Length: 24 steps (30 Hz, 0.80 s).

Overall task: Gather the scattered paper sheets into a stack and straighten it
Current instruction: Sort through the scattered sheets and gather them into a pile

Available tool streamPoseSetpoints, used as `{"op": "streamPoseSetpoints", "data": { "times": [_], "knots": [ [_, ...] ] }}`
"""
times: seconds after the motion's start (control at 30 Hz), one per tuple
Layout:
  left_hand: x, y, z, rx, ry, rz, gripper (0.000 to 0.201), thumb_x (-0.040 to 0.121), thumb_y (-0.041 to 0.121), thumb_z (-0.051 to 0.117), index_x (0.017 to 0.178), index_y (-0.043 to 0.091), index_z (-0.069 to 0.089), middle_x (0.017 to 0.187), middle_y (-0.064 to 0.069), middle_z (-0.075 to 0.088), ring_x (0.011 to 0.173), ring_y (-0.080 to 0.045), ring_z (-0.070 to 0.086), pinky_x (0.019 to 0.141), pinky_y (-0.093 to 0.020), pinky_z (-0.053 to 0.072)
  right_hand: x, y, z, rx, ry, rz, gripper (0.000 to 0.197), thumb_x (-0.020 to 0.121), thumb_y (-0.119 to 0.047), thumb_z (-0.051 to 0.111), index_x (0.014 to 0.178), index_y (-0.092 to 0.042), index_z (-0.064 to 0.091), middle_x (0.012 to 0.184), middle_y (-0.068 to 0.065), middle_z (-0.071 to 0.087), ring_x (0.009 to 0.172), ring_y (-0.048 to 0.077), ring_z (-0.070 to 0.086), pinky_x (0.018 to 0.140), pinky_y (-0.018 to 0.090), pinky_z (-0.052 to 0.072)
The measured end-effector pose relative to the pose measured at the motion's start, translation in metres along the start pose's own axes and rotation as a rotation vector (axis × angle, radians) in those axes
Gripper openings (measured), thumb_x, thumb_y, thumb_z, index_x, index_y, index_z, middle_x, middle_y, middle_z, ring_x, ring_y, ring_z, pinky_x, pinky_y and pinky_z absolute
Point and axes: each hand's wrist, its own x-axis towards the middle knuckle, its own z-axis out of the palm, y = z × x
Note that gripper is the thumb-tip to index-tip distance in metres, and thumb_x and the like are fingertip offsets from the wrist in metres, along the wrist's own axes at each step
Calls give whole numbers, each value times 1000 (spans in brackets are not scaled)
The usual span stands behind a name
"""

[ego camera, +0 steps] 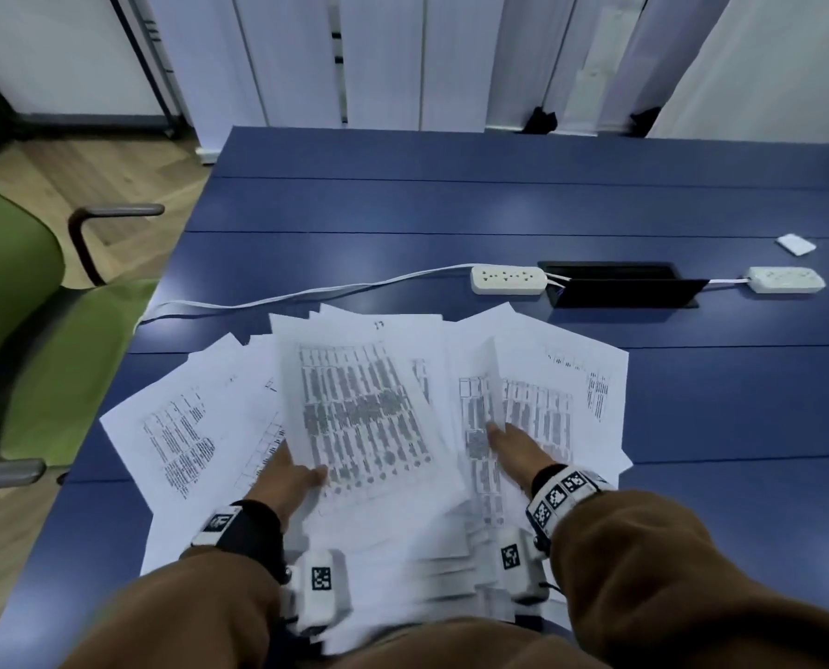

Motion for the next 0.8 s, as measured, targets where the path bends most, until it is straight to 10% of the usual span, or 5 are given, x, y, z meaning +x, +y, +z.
{"op": "streamPoseSetpoints", "data": {
  "times": [0.13, 0.27, 0.43, 0.67, 0.8],
  "knots": [
    [-9, -5, 30, 130, -176, 84, 70, 87, 5, 68, 146, 13, 30, 138, -11, 53, 121, -31, 53, 109, -47, 39, -1, -1, 24, 102, -63, -58, 83, 84, -73, 41, 140, -12, 43, 142, 6, 50, 128, 26, 48, 107, 40, 38],
    [-2, -1, 26, 237, -46, 138, 49, 90, 32, 66, 131, 13, 48, 124, -9, 61, 106, -28, 61, 94, -36, 48, 7, 16, 11, 199, 34, -33, 45, 71, -14, 83, 111, -4, 64, 110, 13, 70, 97, 28, 67, 87, 42, 55],
    [5, -13, -36, 520, 465, -51, 69, 70, 43, 82, 126, 17, 51, 136, -21, 43, 127, -42, 37, 102, -54, 34, 8, 30, -12, 287, 176, 23, 40, 75, -2, 77, 112, 5, 62, 102, 21, 69, 97, 36, 66, 92, 52, 51],
    [-10, -50, -54, 388, 455, -105, 105, 61, 50, 87, 141, 7, 35, 139, -26, 34, 123, -48, 40, 103, -53, 37, 6, 42, -12, 489, 238, 102, 47, 82, 5, 69, 125, 9, 51, 105, 19, 64, 101, 32, 58, 99, 43, 42],
    [-12, -52, -37, 53, 383, -48, 88, 57, 46, 90, 120, -2, 52, 114, -25, 63, 101, -38, 63, 90, -49, 52, 6, 48, -3, 573, 201, 152, 62, 86, 1, 66, 139, 5, 35, 131, 18, 52, 128, 36, 43, 109, 42, 28]
  ]
}}
